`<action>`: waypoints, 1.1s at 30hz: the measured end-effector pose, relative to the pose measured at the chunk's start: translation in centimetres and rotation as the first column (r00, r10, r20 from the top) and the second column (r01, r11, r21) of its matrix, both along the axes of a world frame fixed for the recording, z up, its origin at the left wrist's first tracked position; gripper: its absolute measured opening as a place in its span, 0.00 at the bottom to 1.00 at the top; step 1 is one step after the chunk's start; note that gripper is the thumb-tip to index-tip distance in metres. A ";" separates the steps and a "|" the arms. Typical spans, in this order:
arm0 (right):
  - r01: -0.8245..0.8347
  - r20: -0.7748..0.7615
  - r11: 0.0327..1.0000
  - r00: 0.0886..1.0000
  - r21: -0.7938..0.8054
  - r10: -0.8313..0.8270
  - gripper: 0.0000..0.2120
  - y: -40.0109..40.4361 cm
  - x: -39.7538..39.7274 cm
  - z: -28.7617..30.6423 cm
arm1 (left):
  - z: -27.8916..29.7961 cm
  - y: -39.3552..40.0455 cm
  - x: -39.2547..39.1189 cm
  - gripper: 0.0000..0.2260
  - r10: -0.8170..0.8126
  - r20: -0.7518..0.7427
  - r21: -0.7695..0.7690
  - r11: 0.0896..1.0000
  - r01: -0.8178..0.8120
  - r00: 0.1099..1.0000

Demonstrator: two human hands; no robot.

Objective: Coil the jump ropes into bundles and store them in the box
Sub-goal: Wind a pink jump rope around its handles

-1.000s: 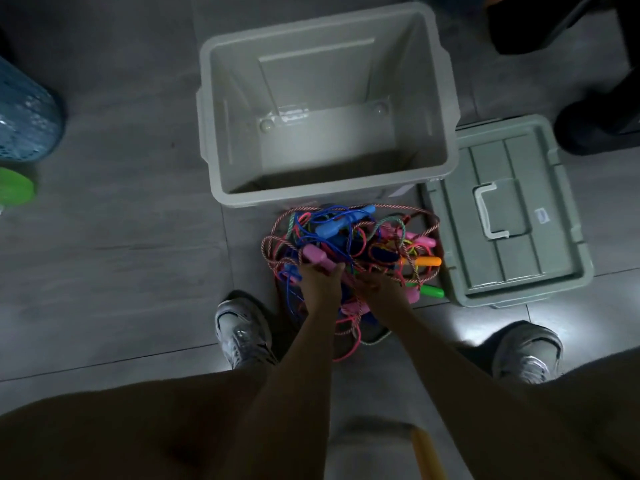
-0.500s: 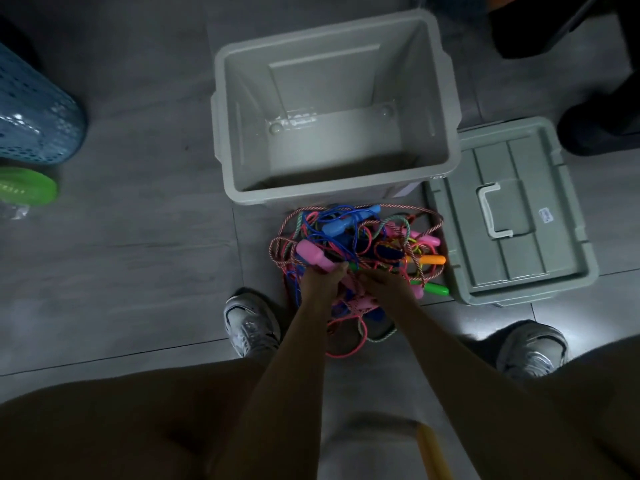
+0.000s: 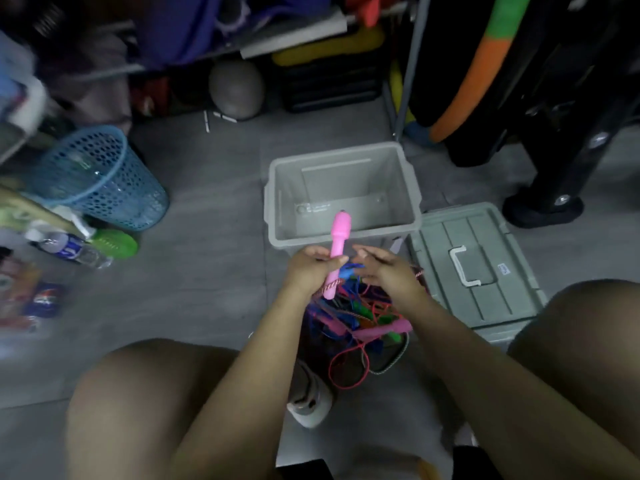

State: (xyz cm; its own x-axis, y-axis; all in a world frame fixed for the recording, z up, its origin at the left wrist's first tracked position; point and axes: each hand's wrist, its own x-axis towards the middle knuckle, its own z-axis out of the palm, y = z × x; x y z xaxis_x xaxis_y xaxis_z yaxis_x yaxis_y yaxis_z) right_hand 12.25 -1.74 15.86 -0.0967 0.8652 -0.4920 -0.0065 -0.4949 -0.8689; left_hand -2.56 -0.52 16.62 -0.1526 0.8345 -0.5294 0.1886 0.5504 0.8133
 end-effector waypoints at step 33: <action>-0.245 0.626 0.846 0.770 0.474 -0.128 0.12 4.4 7.4 14.3 | 13.8 3.3 0.6 0.03 -0.079 0.342 0.219 0.976 0.002 0.937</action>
